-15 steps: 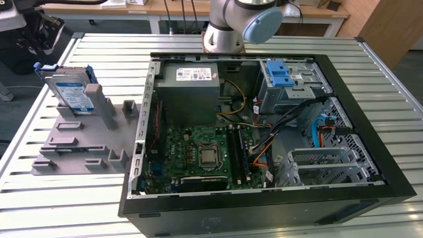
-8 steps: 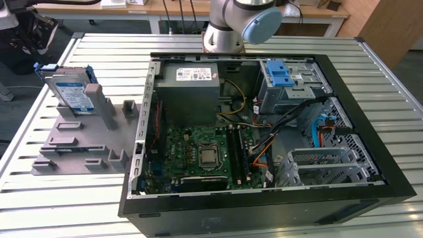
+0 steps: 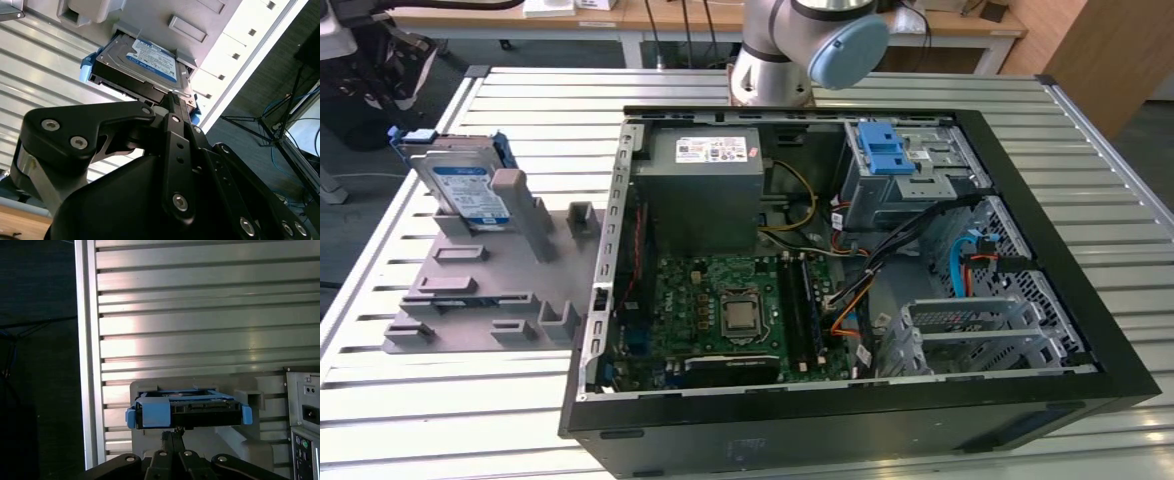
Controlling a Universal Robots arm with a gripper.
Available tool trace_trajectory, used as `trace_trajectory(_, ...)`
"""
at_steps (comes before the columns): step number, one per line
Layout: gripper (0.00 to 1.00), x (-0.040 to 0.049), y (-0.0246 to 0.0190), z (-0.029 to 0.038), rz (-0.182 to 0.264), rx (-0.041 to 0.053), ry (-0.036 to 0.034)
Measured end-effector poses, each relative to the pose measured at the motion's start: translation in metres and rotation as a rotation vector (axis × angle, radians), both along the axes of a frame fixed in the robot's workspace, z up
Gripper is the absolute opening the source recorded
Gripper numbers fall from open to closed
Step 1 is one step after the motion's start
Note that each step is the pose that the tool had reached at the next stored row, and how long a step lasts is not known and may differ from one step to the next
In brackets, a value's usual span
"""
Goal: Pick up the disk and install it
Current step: 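Pick up the disk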
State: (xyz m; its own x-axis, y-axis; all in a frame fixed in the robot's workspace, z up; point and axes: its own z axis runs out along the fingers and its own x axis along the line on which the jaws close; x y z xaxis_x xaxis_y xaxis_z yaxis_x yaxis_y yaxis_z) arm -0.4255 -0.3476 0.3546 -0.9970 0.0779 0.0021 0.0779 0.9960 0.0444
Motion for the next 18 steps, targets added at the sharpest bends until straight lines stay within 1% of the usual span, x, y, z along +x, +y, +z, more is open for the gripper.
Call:
trace_trajectory(6,0.11,-0.0001,0.0,0.0,0.002,0.0,0.0)
trace_trajectory(11,0.11,-0.0002,0.0,0.0,0.034,0.0,0.0)
trace_trajectory(18,0.11,-0.0009,0.0,0.0,0.041,0.0,0.0)
